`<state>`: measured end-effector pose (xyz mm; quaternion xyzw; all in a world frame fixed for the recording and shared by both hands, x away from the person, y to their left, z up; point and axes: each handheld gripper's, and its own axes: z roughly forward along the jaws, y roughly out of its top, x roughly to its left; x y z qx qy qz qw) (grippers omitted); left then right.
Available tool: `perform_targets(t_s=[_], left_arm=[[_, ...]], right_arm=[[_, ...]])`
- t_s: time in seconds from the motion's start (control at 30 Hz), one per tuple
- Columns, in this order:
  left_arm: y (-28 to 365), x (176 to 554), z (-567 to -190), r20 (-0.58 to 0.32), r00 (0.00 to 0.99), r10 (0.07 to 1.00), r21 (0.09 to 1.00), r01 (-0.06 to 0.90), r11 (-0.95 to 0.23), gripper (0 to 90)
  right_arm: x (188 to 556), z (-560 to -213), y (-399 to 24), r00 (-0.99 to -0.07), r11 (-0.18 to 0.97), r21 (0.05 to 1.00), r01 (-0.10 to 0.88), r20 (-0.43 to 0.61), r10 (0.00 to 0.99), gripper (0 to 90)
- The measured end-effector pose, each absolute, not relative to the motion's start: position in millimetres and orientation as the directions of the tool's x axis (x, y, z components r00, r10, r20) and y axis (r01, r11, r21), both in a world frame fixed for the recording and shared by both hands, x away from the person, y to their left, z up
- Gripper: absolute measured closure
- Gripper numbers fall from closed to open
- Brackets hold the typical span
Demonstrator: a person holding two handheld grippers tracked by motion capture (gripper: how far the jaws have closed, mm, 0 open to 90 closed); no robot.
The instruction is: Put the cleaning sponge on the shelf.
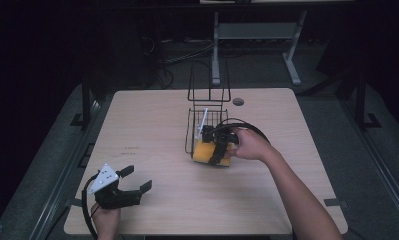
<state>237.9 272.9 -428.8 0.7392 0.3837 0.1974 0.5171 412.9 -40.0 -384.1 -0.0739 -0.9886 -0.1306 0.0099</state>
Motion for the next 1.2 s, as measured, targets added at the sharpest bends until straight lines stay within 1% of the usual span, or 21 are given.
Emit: perform_targets(t_s=[0.07, 0.17, 0.27, 0.43, 0.53, 0.63, 0.77, 0.87, 1.03, 1.13, 1.2], left_arm=[[273, 238, -429, -0.106, 0.628, 0.771, 0.916, 0.363, -0.17, 12.8], [273, 238, -429, -0.106, 0.628, 0.771, 0.916, 0.363, -0.17, 12.8], [273, 238, -429, -0.106, 0.628, 0.771, 0.916, 0.363, -0.17, 12.8], [273, 238, -429, -0.106, 0.628, 0.771, 0.917, 0.362, -0.168, 12.8], [273, 238, -429, -0.106, 0.627, 0.771, 0.917, 0.361, -0.168, 12.8], [274, 238, -429, -0.109, 0.626, 0.772, 0.917, 0.362, -0.164, 12.8], [274, 238, -429, -0.109, 0.627, 0.771, 0.917, 0.362, -0.166, 12.8], [274, 238, -429, -0.11, 0.628, 0.771, 0.917, 0.363, -0.164, 12.8], [275, 238, -429, -0.112, 0.628, 0.77, 0.917, 0.364, -0.164, 12.8], [275, 238, -429, -0.112, 0.627, 0.771, 0.916, 0.365, -0.164, 12.8], [274, 238, -429, -0.111, 0.629, 0.77, 0.917, 0.364, -0.166, 12.8]], right_arm=[[415, -382, -39, -0.989, 0.956, 0.251, 0.148, 0.029, 0.146, 20.7], [419, -382, -39, -0.989, 0.951, 0.27, 0.149, 0.035, 0.145, 20.7], [421, -384, -38, -0.989, 0.958, 0.244, 0.15, 0.034, 0.146, 20.7], [426, -380, -32, -0.991, 0.961, 0.241, 0.135, 0.03, 0.131, 20.7], [428, -378, -30, -0.99, 0.954, 0.264, 0.139, 0.04, 0.134, 20.7], [431, -378, -29, -0.99, 0.96, 0.24, 0.142, 0.028, 0.139, 20.7], [437, -377, -26, -0.99, 0.961, 0.238, 0.139, 0.028, 0.136, 20.7], [443, -378, -26, -0.99, 0.956, 0.257, 0.139, 0.041, 0.133, 20.8], [449, -381, -27, -0.99, 0.963, 0.227, 0.143, 0.036, 0.138, 20.7], [452, -378, -26, -0.99, 0.957, 0.251, 0.143, 0.037, 0.138, 20.7], [454, -377, -25, -0.989, 0.959, 0.244, 0.145, 0.032, 0.141, 20.7]])
